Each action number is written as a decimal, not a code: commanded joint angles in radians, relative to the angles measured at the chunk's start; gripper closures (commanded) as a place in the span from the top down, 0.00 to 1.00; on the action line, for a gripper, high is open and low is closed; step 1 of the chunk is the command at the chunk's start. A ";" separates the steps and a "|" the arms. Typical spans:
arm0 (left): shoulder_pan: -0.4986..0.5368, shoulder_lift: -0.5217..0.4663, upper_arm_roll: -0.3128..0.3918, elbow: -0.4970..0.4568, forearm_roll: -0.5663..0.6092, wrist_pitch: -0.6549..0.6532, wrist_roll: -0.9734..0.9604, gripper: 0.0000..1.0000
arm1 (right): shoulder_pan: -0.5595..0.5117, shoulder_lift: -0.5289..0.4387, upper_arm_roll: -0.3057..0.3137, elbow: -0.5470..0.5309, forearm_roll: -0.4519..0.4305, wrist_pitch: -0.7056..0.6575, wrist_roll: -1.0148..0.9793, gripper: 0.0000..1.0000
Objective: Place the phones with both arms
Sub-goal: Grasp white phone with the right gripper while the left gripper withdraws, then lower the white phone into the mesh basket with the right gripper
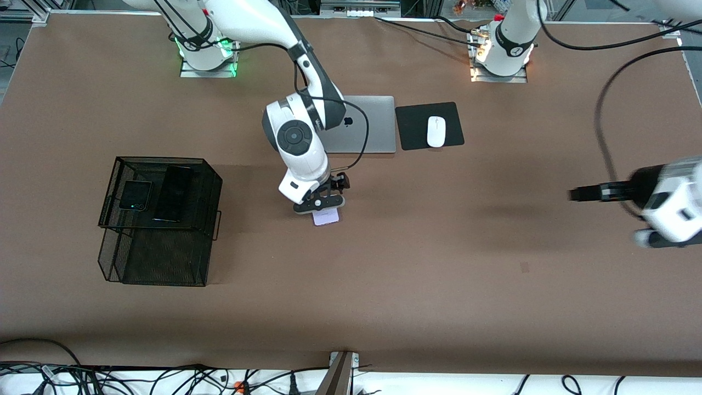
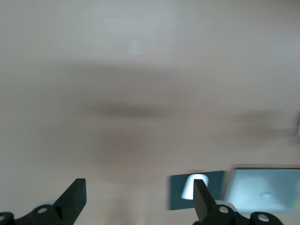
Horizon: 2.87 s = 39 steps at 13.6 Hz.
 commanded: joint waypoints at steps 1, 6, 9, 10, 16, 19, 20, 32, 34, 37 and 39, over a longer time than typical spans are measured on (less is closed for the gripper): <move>0.035 -0.039 -0.011 -0.044 0.080 0.043 0.104 1.00 | 0.003 0.032 -0.005 0.018 -0.030 0.032 -0.028 1.00; 0.035 -0.140 -0.016 -0.057 0.110 0.022 0.104 1.00 | 0.023 0.104 -0.005 0.015 -0.033 0.146 -0.031 1.00; 0.022 -0.235 -0.054 -0.067 0.097 -0.081 0.104 1.00 | 0.023 0.107 -0.005 0.011 -0.033 0.146 -0.060 1.00; 0.023 -0.262 -0.092 -0.080 0.093 -0.084 0.089 1.00 | 0.023 0.108 -0.005 0.011 -0.033 0.146 -0.060 1.00; 0.023 -0.481 -0.174 -0.451 0.097 0.114 0.041 1.00 | 0.032 0.125 -0.005 0.011 -0.033 0.151 -0.105 1.00; 0.028 -0.555 -0.197 -0.599 0.107 0.213 0.041 1.00 | 0.032 0.124 -0.006 0.011 -0.033 0.149 -0.105 1.00; 0.029 -0.553 -0.197 -0.605 0.110 0.213 0.041 1.00 | 0.032 0.124 -0.006 0.011 -0.035 0.149 -0.105 1.00; 0.017 -0.515 -0.198 -0.547 0.097 0.187 0.032 1.00 | 0.026 -0.077 -0.331 0.022 -0.024 -0.200 -0.225 0.00; 0.017 -0.515 -0.198 -0.547 0.097 0.184 0.026 1.00 | 0.017 -0.076 -0.437 0.020 -0.021 -0.237 -0.362 0.00; 0.017 -0.515 -0.205 -0.547 0.097 0.184 0.024 1.00 | -0.085 -0.071 -0.488 0.022 -0.027 -0.228 -0.529 0.00; 0.017 -0.518 -0.205 -0.547 0.097 0.182 0.008 1.00 | -0.180 -0.051 -0.483 0.022 -0.019 -0.216 -0.606 0.00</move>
